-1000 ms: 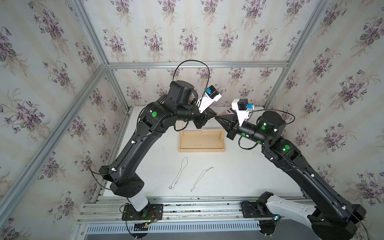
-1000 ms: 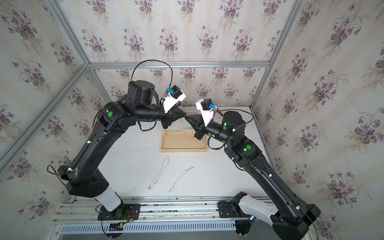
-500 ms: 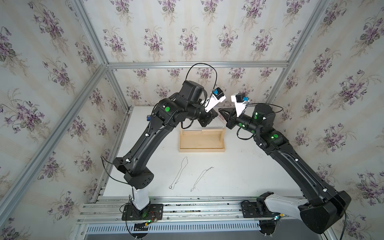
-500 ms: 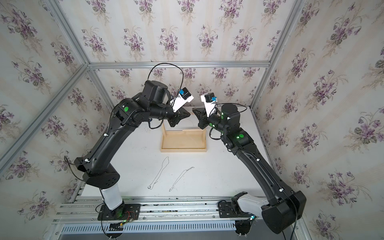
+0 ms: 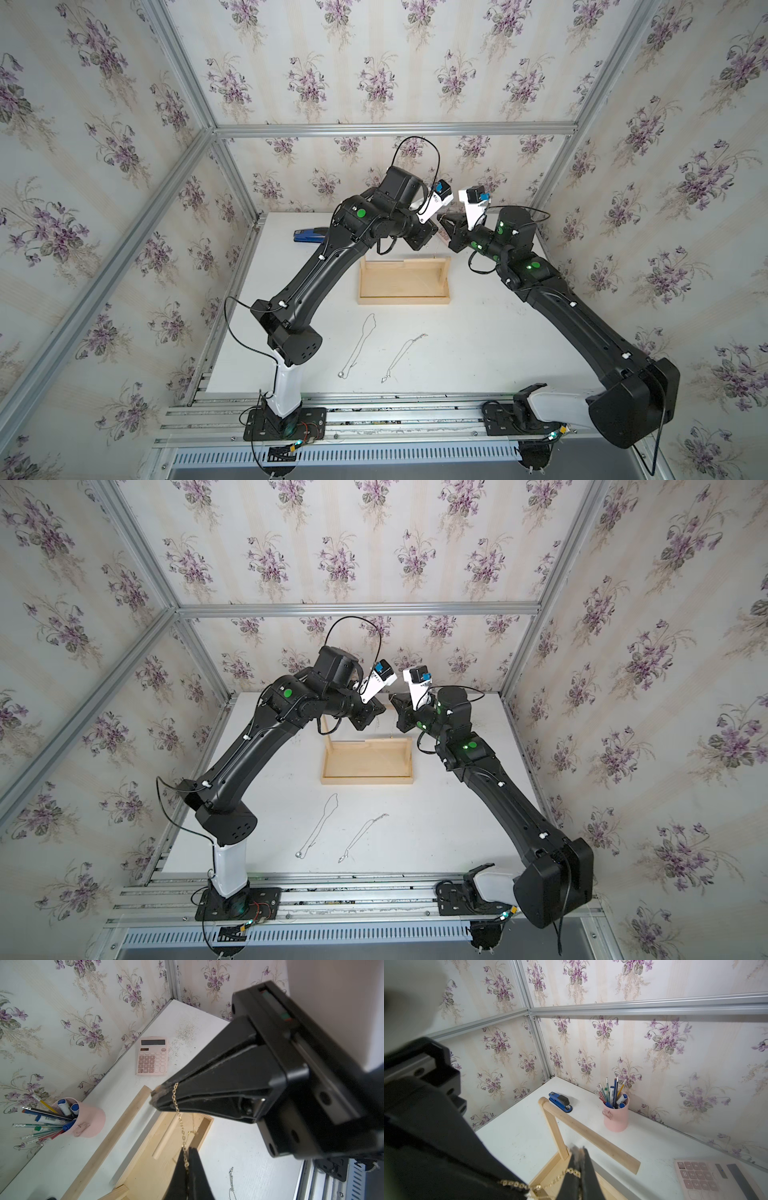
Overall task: Hang the necklace on the jewelry display stand
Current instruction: Hang the necklace on the stand.
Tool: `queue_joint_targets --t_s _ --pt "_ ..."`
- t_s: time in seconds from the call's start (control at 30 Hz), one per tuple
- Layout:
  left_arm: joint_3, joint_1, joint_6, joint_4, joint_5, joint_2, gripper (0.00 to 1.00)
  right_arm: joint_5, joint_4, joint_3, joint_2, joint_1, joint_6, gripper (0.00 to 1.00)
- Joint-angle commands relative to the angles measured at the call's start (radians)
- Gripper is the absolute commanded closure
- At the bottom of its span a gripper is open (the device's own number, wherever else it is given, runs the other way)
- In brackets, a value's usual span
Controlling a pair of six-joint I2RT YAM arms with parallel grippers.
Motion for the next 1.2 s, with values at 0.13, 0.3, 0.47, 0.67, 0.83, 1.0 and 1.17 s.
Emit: queue_joint_targets --t_s 0.13,0.3,0.47,0.67,0.83,1.0,1.17 --pt "0.007 0.014 -0.022 0.066 -0.013 0.026 1.0 0.006 0.108 -0.018 0.058 -0.03 0.014 1.0" --pt "-0.012 0.028 -0.032 0.125 0.02 0.029 1.0 0.006 0.128 -0.007 0.098 -0.044 0.015 1.0" --pt "0.021 0.053 -0.052 0.148 0.058 0.071 1.0 0.007 0.154 -0.001 0.143 -0.055 0.012 1.0" --pt "0.03 0.08 -0.078 0.16 0.079 0.114 1.0 0.008 0.173 0.024 0.208 -0.074 0.009 1.0" --pt "0.031 0.093 -0.085 0.183 0.09 0.152 1.0 0.0 0.189 0.049 0.266 -0.088 0.01 1.0" --pt "0.047 0.108 -0.099 0.204 0.099 0.191 1.0 -0.02 0.201 0.083 0.321 -0.105 0.015 1.0" --pt "0.055 0.133 -0.122 0.211 0.107 0.208 1.0 -0.055 0.189 0.135 0.379 -0.112 0.015 1.0"
